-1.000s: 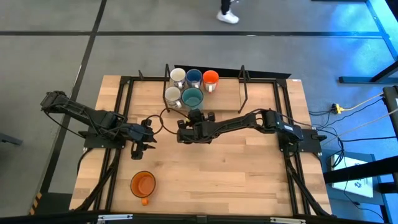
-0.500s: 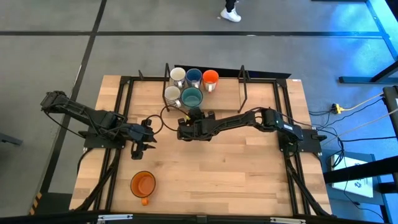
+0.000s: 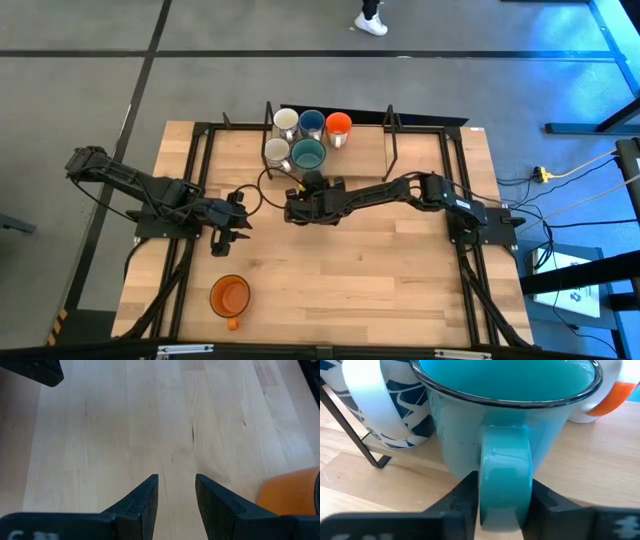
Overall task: Place coffee mugs
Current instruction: Put the green mug on the shelf, then put the orange mug on the shelf
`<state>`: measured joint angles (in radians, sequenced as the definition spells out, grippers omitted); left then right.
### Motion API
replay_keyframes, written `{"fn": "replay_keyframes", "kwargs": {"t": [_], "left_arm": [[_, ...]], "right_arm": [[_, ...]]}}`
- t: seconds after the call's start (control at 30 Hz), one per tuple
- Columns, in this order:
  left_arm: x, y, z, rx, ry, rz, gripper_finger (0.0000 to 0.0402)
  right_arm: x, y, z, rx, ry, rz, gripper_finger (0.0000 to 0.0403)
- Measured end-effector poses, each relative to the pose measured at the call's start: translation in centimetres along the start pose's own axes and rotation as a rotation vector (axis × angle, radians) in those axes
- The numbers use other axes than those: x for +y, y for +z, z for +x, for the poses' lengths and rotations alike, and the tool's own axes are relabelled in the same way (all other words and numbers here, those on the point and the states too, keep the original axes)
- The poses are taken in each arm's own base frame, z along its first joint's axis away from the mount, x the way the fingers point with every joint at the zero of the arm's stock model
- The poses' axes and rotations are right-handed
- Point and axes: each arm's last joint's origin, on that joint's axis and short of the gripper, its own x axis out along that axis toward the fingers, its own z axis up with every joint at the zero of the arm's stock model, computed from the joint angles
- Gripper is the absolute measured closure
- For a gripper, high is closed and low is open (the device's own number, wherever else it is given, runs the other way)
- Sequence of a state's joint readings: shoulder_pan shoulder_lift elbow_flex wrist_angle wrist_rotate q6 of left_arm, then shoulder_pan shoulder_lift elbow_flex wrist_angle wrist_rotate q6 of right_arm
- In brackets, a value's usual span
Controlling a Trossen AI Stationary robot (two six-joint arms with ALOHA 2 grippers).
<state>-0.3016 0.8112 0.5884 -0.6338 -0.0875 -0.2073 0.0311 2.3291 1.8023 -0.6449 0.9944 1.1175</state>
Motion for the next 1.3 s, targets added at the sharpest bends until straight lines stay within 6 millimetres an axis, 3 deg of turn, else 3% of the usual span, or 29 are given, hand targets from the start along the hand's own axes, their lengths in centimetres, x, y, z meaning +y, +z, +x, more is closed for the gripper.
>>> {"fn": "replay_keyframes", "kwargs": {"t": [0.4,0.87,1.07,1.3], "left_arm": [[0.0,0.0,0.0,0.001,0.0,0.0,0.0276],[0.0,0.0,0.0,0.003,0.0,0.001,0.0276],[0.0,0.0,0.0,0.003,-0.013,-0.001,0.0276],[-1.0,0.9,-0.1,-0.058,-0.224,-0.049,0.0276]], "right_arm": [[0.1,0.3,-0.6,0.022,0.024,0.008,0.0168],[-0.9,2.9,-6.3,0.217,0.164,-0.041,0.0155],[-0.8,3.6,-12.4,0.308,0.393,-0.127,0.0155],[-0.9,-0.6,-21.2,0.3,0.589,-0.264,0.0155]]}}
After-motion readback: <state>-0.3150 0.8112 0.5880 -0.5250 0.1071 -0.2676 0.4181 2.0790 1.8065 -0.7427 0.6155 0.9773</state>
